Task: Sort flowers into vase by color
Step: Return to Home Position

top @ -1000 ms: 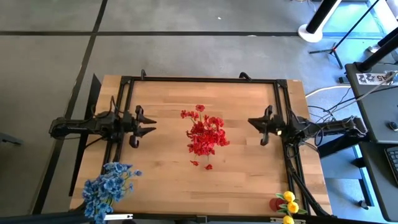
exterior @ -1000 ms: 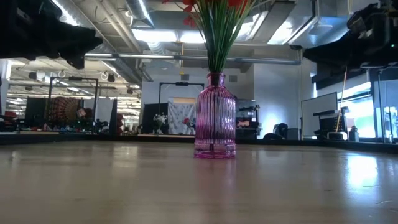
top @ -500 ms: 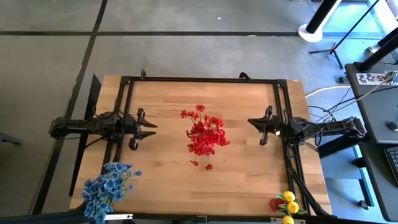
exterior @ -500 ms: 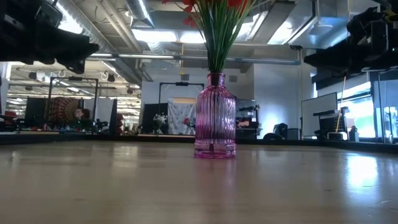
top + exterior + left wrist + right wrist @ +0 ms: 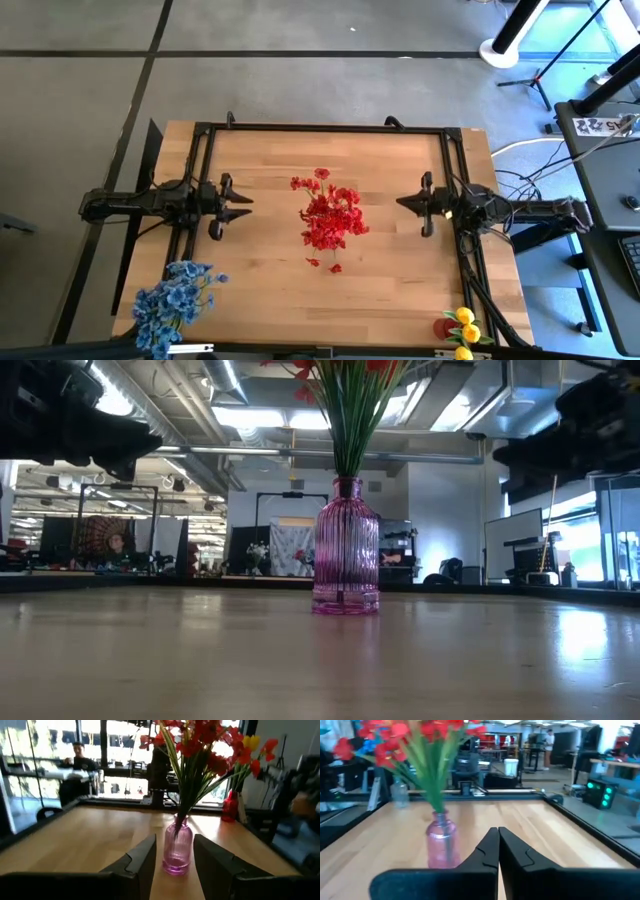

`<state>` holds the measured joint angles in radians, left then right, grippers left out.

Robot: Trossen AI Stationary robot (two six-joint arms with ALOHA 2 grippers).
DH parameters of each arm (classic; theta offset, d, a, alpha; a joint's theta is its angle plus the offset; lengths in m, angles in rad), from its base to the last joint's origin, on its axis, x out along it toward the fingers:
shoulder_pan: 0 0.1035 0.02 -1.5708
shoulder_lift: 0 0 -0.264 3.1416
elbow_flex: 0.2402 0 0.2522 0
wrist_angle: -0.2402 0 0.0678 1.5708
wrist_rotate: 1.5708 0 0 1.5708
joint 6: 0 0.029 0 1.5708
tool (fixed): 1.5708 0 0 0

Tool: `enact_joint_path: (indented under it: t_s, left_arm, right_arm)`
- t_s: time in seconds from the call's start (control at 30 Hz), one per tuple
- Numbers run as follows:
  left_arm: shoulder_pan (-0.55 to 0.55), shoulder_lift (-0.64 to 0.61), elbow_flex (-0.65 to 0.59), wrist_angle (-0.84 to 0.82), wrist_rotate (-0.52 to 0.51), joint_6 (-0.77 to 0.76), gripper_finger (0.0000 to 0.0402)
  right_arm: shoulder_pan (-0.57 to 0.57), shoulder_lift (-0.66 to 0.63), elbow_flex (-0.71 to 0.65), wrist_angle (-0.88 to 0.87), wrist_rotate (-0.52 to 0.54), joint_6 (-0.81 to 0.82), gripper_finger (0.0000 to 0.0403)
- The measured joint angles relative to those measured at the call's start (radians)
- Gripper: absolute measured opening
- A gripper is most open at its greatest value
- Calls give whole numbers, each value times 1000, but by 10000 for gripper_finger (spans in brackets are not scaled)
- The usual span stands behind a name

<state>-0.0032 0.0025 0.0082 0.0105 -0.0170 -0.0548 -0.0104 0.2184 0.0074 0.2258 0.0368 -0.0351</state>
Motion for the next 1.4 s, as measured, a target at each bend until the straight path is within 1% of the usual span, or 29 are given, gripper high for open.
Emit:
enact_joint_path:
  t_s: [0.1, 0.17, 0.2, 0.27, 0.3, 0.43, 0.57, 0.63, 0.73, 0.8, 1.07, 1.13, 1.23, 1.4]
  left_arm:
    - [0, 0, 0, 0, 0, -159, 127]
    - [0, 0, 0, 0, 0, -242, 127]
    - [0, 0, 0, 0, 0, -257, 127]
    - [0, 0, 0, 0, 0, -265, 128]
    - [0, 0, 0, 0, 0, -265, 128]
    - [0, 0, 0, 0, 0, -265, 127]
    - [0, 0, 0, 0, -1, -266, 128]
    - [0, 0, 0, 0, -1, -266, 127]
    - [0, 0, 0, 0, -2, -227, 127]
    - [0, 0, 0, 0, -2, -186, 127]
    - [0, 0, 0, 0, -2, 55, 127]
    - [0, 0, 0, 0, -1, 98, 127]
    - [0, 0, 0, 0, -1, 114, 127]
    - [0, 0, 0, 0, -1, 115, 127]
  right_arm:
    - [-80, -10, 5, -11, -46, 62, 2]
    - [-97, -44, 7, -48, -72, 61, 2]
    - [-98, -61, 7, -54, -69, 47, 2]
    - [-94, -102, 7, -61, -31, 27, 2]
    - [-94, -124, 7, -65, -31, 24, 2]
    - [-94, -219, 8, -81, -75, -49, 1]
    - [-95, -215, 7, -46, -82, -71, 2]
    - [-95, -215, 7, -69, -108, -31, 2]
    - [-95, -215, 7, -97, -151, 11, 2]
    - [-95, -215, 7, -111, -155, 31, 2]
    - [-95, -214, 7, -117, -41, 28, 2]
    - [-95, -215, 7, -147, -3, 31, 3]
    - [-95, -214, 7, -187, 36, 32, 3]
    - [-95, -199, 8, -202, 22, 31, 3]
